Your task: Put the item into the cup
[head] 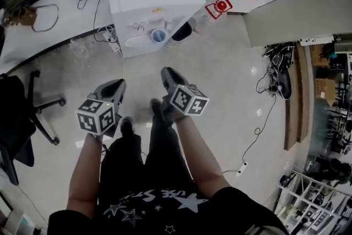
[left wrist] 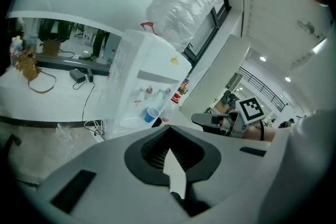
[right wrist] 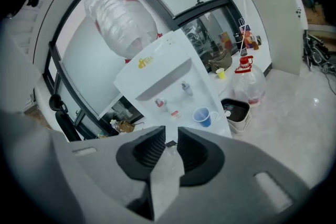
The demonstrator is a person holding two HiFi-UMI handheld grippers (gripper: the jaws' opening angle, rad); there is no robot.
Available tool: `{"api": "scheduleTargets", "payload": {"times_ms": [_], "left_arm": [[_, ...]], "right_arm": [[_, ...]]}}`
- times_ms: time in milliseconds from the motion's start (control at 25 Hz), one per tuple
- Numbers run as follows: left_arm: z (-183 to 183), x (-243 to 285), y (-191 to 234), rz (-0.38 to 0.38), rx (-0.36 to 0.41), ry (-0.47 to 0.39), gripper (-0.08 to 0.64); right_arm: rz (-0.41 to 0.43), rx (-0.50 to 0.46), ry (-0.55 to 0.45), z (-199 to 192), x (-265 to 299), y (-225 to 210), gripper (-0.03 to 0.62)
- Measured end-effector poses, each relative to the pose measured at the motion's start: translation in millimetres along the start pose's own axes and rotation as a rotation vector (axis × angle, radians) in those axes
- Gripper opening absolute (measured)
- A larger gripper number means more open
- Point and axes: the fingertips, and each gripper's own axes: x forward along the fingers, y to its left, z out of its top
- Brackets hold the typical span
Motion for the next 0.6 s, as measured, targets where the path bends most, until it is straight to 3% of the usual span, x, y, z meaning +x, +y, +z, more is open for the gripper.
{"api": "scheduleTargets", "payload": {"times_ms": [280, 360, 600], "left_arm": [[3, -38, -28, -0.101, 0.065, 0.031, 0.006], [0, -46, -32, -0.114, 0.074, 0.047, 0.006], [-18, -60, -56, -0.148, 0.108, 0.114, 0.006]], "right_arm": [[-0.057, 0.021, -0.108, 7, -65, 39, 0.064], [-0.072, 0.022, -0.113, 1, -80, 45, 0.005], [-0.068, 0.042, -0.087, -21, -125, 60, 0.002]]}}
